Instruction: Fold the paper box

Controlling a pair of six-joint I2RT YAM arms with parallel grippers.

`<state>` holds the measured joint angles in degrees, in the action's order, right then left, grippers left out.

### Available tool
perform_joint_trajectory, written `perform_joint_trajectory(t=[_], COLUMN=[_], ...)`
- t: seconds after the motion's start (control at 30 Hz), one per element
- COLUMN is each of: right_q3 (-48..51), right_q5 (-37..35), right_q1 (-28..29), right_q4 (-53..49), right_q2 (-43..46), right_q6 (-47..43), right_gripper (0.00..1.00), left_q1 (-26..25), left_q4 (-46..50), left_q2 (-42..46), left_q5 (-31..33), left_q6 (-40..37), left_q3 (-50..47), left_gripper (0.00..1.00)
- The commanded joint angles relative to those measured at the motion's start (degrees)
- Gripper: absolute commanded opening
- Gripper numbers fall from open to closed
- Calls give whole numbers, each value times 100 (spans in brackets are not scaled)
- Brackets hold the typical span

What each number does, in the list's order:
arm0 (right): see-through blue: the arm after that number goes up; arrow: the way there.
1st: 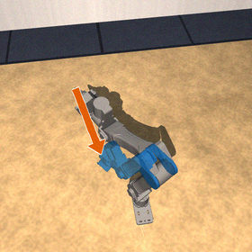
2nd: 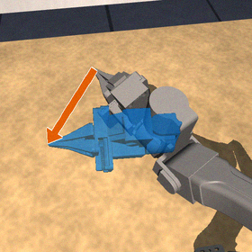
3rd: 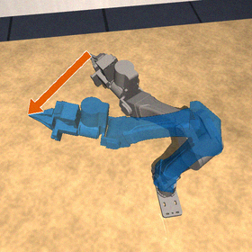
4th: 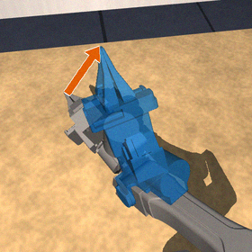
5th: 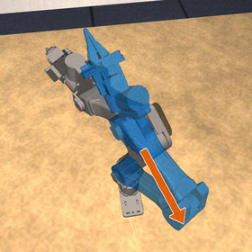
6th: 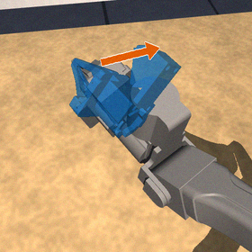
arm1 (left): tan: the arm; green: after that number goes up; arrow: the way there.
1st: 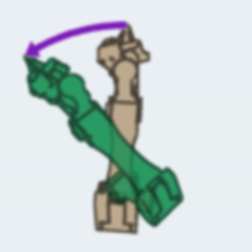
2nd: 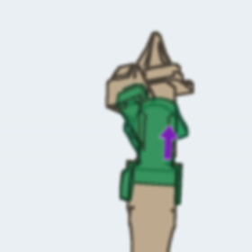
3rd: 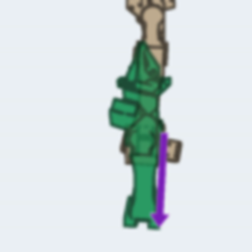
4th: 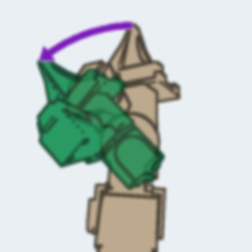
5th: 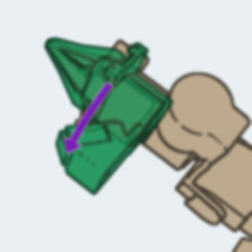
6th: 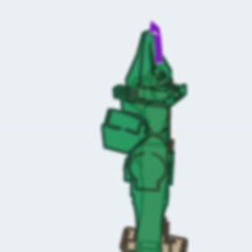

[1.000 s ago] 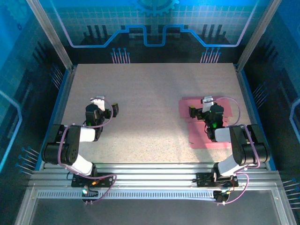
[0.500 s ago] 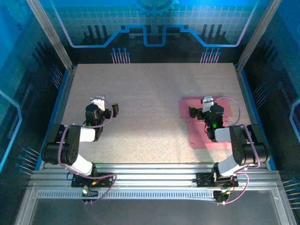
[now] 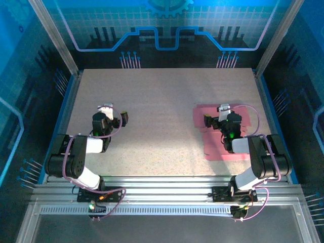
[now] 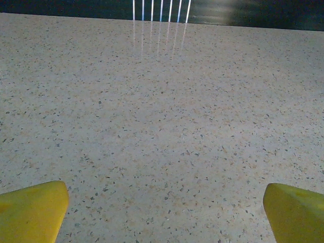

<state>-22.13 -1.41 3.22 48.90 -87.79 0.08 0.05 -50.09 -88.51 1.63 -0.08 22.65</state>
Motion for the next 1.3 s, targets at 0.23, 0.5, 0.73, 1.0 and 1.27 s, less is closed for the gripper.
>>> perform_joint_trajectory(t=[0.23,0.5,0.73,1.0,1.27], right_q3=[-100,-107,-28,-391,-1521], right_q5=[23,18,-99,-612,-835], right_q1=[-22,-23,-4,284,615], right_q4=[102,99,126,-1889,-5437], right_q2=[-28,-28,127,1699,2889], right_q6=[-79,-73,-61,23,1514], right_gripper=[100,100,100,100,100], left_q1=[12,21,-5,-319,-886], left_q4=[-214,-217,-78,1840,4846], left_q2=[-18,-23,186,1662,3273], left_q5=[-93,-103,-1,771,701], left_q6=[-63,-63,-64,95,1580], left_q3=[-51,-53,-68,243,1013], left_gripper=[99,99,99,99,99])
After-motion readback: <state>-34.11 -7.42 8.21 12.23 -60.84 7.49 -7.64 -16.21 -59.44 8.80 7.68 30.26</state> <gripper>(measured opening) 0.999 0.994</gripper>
